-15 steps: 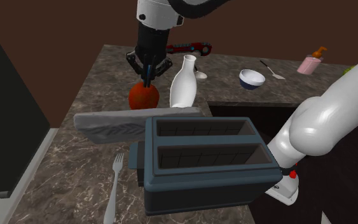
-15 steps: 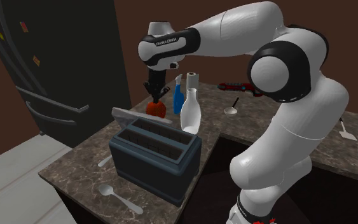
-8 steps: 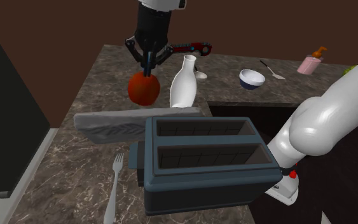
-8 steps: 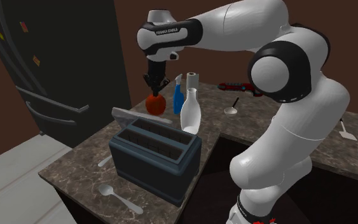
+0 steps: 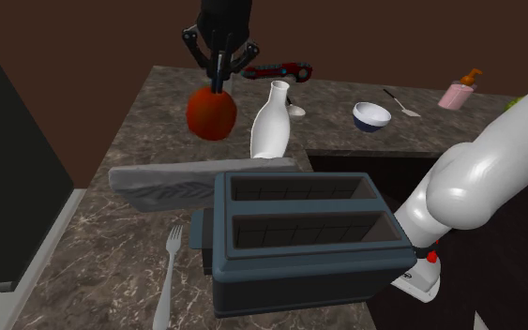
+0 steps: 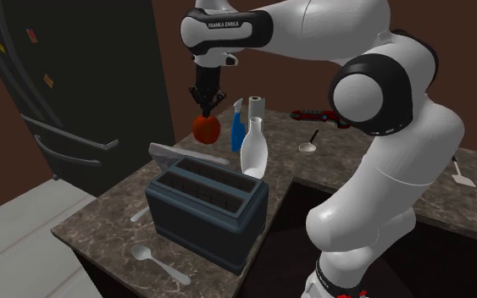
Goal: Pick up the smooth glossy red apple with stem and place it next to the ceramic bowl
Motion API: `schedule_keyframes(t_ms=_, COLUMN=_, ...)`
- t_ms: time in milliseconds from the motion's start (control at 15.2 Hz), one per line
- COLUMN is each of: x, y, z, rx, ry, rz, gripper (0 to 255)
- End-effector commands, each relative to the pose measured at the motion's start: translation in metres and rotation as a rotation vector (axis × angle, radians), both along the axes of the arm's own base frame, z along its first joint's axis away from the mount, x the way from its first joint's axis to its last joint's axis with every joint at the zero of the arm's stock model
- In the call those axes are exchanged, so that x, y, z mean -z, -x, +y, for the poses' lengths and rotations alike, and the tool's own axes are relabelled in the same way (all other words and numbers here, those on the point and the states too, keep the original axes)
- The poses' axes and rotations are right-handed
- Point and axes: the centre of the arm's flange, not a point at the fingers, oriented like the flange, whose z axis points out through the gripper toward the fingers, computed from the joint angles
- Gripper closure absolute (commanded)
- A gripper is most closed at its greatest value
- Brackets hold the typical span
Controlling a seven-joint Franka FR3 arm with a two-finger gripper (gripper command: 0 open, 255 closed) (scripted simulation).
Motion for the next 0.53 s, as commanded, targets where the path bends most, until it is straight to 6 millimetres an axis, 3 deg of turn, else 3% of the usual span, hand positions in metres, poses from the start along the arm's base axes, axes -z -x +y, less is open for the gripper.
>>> schedule_keyframes(t_ms=0, x=-0.01, y=0.0, z=0.0, rx=0.0, ry=0.0, rz=0.0, gripper=255)
schedule_keyframes(t_ms=132, x=-0.02, y=0.0, z=0.0, rx=0.0, ry=0.0, rz=0.0, gripper=255)
schedule_keyframes(t_ms=462, x=-0.02, y=0.018, z=-0.063, rx=0.0, ry=0.0, rz=0.0, gripper=255)
